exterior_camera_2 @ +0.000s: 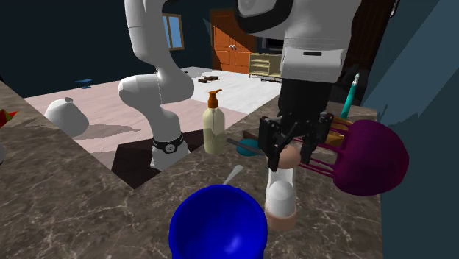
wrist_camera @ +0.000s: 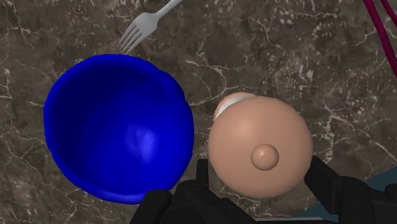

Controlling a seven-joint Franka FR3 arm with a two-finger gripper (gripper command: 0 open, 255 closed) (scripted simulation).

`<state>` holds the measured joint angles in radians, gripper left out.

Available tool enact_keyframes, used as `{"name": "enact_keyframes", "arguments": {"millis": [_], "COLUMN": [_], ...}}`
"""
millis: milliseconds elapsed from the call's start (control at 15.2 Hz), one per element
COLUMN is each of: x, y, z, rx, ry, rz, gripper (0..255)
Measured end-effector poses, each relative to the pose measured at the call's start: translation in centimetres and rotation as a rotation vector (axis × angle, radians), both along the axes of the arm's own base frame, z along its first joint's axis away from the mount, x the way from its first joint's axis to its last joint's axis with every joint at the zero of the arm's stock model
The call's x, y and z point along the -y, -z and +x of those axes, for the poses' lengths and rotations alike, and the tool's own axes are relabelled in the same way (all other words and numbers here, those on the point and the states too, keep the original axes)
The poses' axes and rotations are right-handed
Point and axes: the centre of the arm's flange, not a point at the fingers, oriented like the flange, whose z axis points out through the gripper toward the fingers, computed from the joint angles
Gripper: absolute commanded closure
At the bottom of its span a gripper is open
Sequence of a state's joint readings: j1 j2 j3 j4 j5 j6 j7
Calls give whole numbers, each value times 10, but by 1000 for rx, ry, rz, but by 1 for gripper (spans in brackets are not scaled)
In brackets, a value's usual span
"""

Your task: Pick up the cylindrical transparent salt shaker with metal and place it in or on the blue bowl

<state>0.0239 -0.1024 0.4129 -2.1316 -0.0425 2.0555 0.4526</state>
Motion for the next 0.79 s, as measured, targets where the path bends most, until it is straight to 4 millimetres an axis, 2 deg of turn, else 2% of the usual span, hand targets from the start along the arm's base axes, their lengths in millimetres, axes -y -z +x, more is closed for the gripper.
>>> {"name": "enact_keyframes", "arguments": {"millis": [792], "x": [-1], "y": [-64], "z": [1], "rx": [0], "ry": [0], "rz": [0], "gripper": [255]}}
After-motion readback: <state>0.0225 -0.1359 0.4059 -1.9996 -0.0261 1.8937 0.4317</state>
